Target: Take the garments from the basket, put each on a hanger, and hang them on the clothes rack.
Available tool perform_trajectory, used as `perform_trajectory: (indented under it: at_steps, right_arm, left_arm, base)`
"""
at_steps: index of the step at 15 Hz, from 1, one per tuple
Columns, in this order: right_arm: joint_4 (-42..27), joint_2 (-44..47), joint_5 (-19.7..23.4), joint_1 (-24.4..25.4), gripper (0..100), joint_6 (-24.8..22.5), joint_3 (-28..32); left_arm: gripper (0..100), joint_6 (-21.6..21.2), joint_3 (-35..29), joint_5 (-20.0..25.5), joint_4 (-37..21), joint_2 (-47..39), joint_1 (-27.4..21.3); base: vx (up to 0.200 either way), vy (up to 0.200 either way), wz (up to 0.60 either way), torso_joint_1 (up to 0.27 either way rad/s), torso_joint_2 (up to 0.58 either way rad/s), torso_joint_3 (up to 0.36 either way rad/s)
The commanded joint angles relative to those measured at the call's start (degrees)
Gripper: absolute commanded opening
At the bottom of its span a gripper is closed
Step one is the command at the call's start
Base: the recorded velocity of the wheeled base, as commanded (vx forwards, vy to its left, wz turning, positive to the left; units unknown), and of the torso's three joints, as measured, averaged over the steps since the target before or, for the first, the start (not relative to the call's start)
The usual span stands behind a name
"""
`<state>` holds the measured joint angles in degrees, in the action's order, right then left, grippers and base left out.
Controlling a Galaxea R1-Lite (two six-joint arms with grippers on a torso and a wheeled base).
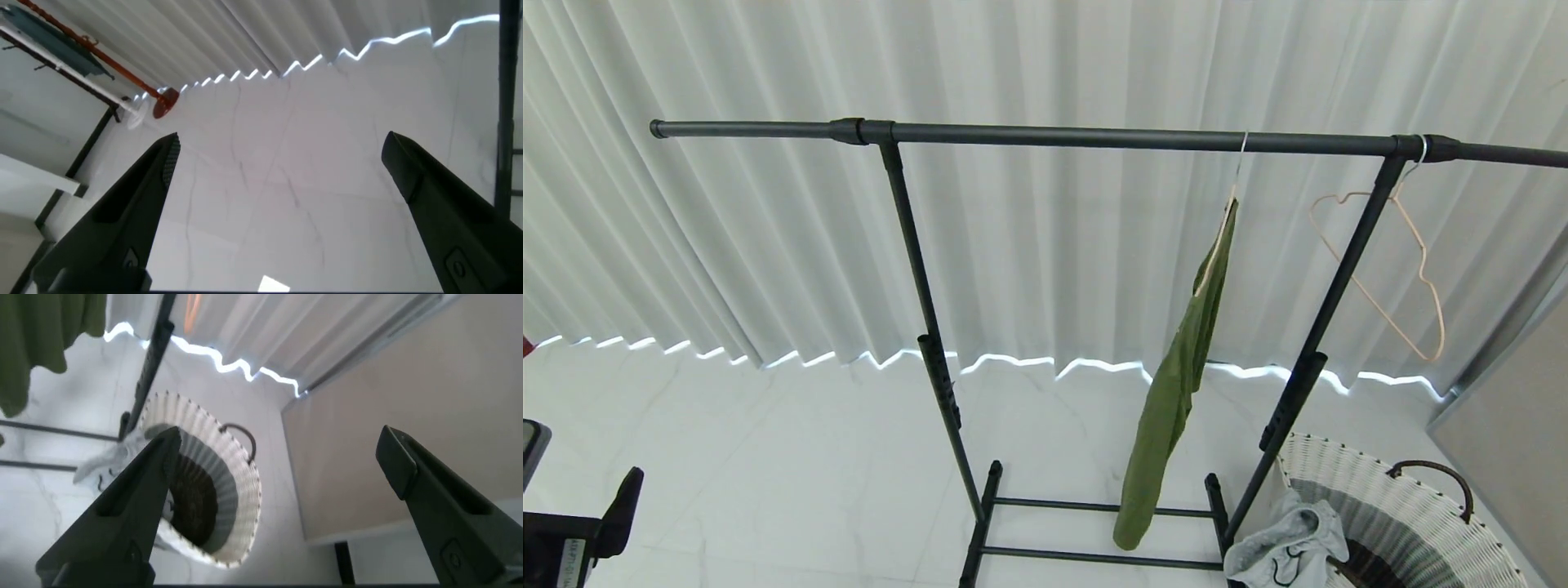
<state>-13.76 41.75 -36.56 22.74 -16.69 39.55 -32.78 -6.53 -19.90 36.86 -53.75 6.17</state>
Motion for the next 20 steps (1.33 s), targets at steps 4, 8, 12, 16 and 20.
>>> perform_trajectory:
  at_steps: [4,8,12,16,20]
  right_arm:
    - [1.28,0.52,0.35,-0.67,100,-0.10,-2.10]
    - [2.78,1.23,0.70,-0.67,100,-0.19,-4.30]
    - [3.57,1.14,0.61,-0.76,100,-0.27,-5.09]
    - [3.57,1.23,0.70,-1.47,100,-0.36,-4.92]
    - [3.57,1.40,0.70,-1.55,100,-0.27,-4.83]
  left_arm:
    - [100,-0.88,2.05,-0.06,0.05,1.54,0.25]
    - [100,-1.41,-1.99,0.38,0.05,1.37,-0.02]
    - [100,-0.88,-3.05,0.38,-0.04,-0.13,-0.02]
    - [100,1.23,-2.87,0.38,-0.04,-0.22,-2.04]
    - [100,18.19,-3.84,0.56,-0.13,-4.52,-16.89]
  base:
    - [0.000,0.000,0.00,0.000,0.00,0.000]
    - [0.000,0.000,0.00,-0.026,0.07,0.034]
    - [0.000,0.000,0.00,-0.198,0.45,0.245]
    - [0.000,0.000,0.00,-0.224,0.50,0.287]
    - [0.000,0.000,0.00,-0.209,0.49,0.284]
